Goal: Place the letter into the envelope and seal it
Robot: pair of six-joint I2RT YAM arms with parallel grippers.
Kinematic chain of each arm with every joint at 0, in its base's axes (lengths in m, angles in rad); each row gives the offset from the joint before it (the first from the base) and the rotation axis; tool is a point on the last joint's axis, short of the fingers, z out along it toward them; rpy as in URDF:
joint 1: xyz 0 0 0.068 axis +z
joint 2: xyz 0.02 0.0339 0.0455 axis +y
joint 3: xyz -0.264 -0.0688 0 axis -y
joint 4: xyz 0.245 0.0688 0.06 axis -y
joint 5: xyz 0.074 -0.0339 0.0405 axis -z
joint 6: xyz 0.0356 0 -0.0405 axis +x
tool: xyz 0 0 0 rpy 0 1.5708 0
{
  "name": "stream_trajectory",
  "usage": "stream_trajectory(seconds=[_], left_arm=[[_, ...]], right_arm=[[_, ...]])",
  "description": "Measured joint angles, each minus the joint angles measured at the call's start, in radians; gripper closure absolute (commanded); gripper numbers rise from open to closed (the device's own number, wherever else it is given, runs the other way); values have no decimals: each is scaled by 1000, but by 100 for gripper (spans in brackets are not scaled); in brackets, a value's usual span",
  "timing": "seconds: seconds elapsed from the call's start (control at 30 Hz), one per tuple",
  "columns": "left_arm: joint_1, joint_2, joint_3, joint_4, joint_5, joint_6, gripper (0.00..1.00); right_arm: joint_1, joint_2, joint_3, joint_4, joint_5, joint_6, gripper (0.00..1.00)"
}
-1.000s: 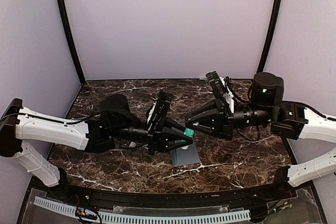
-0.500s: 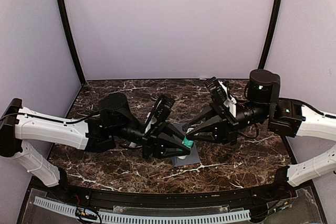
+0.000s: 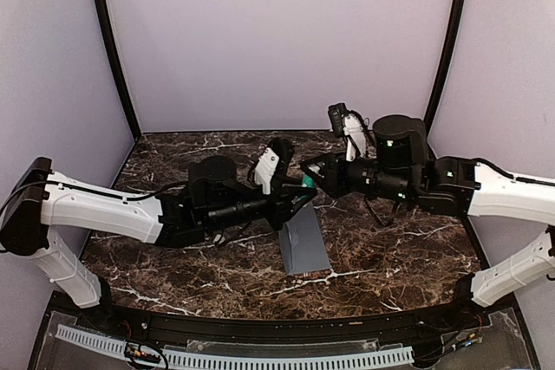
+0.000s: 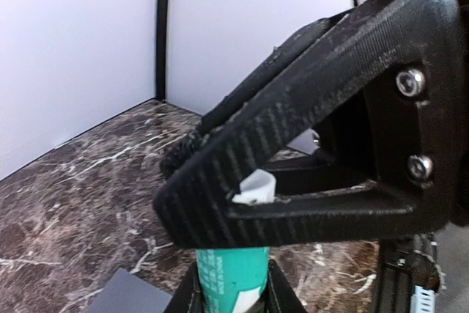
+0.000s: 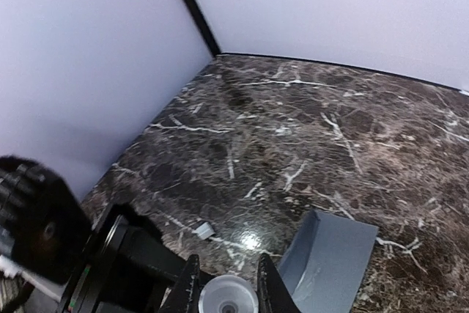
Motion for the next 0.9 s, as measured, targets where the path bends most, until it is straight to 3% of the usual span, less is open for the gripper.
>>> stream_trajectory(seconds=[0.13,0.33,0.43,0.47,0.53,0.67,0.9], left_arm=[[0,91,63,-21,-211,31,100],[-2,171,134,-37,-410,52,100],[-4,176,137,-45,-441,56,100],[-5,176,137,-45,-444,58,100],[-6,174,134,-37,-440,56,100],[-2,116,98,-32,-367,55,100],[1,-17,10,-45,-158,39,100]], right_arm=[[-3,137,105,-77,208,107,100],[-6,261,215,-143,367,219,100],[-6,278,228,-152,381,240,40],[-6,278,229,-154,381,242,27],[-6,276,230,-158,375,244,19],[-23,204,184,-145,313,163,15],[-28,-166,-70,37,13,-87,17]])
